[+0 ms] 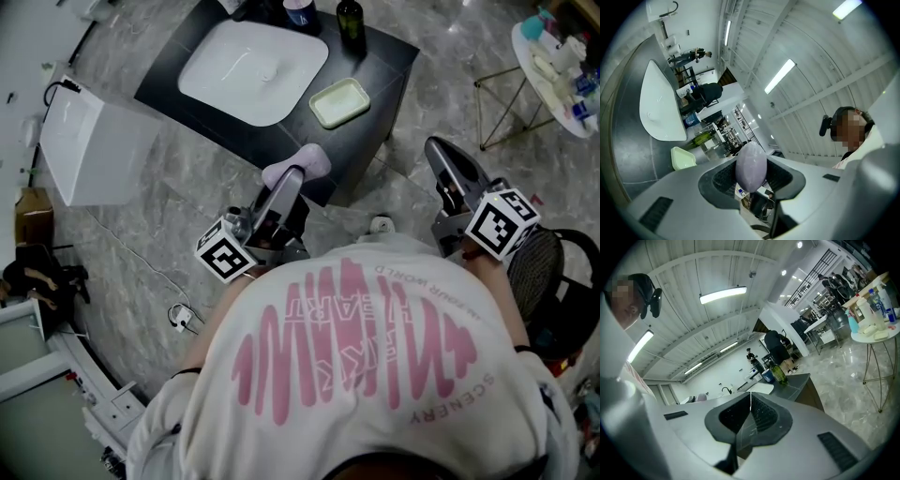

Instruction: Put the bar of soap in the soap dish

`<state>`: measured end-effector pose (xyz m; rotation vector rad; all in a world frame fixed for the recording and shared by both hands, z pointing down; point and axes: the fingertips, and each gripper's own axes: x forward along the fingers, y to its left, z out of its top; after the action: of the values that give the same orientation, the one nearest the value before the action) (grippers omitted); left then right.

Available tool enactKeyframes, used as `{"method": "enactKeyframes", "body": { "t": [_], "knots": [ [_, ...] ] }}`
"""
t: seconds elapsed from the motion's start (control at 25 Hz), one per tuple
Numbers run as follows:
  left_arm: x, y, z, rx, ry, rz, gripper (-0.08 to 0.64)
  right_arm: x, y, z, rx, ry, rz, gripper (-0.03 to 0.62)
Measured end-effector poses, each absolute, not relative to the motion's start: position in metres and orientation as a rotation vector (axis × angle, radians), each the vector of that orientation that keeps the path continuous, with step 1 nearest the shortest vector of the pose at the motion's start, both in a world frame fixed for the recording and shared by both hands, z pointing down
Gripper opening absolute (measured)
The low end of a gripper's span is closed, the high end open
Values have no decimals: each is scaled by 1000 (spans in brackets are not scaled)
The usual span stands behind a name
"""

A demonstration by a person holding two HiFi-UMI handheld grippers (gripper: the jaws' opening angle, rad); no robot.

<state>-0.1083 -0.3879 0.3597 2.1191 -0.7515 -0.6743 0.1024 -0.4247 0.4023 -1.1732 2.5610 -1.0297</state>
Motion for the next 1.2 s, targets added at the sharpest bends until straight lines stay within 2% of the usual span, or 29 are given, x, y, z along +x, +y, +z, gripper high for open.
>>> {"method": "enactKeyframes", "body": {
  "t": [0.44, 1.2],
  "knots": [
    [-87, -423, 367, 2084, -885, -767, 161, 115, -478, 399, -1042, 2704, -998, 18],
    [-65, -494, 427, 2094, -1023, -552, 161, 103, -501, 455, -936, 2686, -1166, 18]
  ]
}}
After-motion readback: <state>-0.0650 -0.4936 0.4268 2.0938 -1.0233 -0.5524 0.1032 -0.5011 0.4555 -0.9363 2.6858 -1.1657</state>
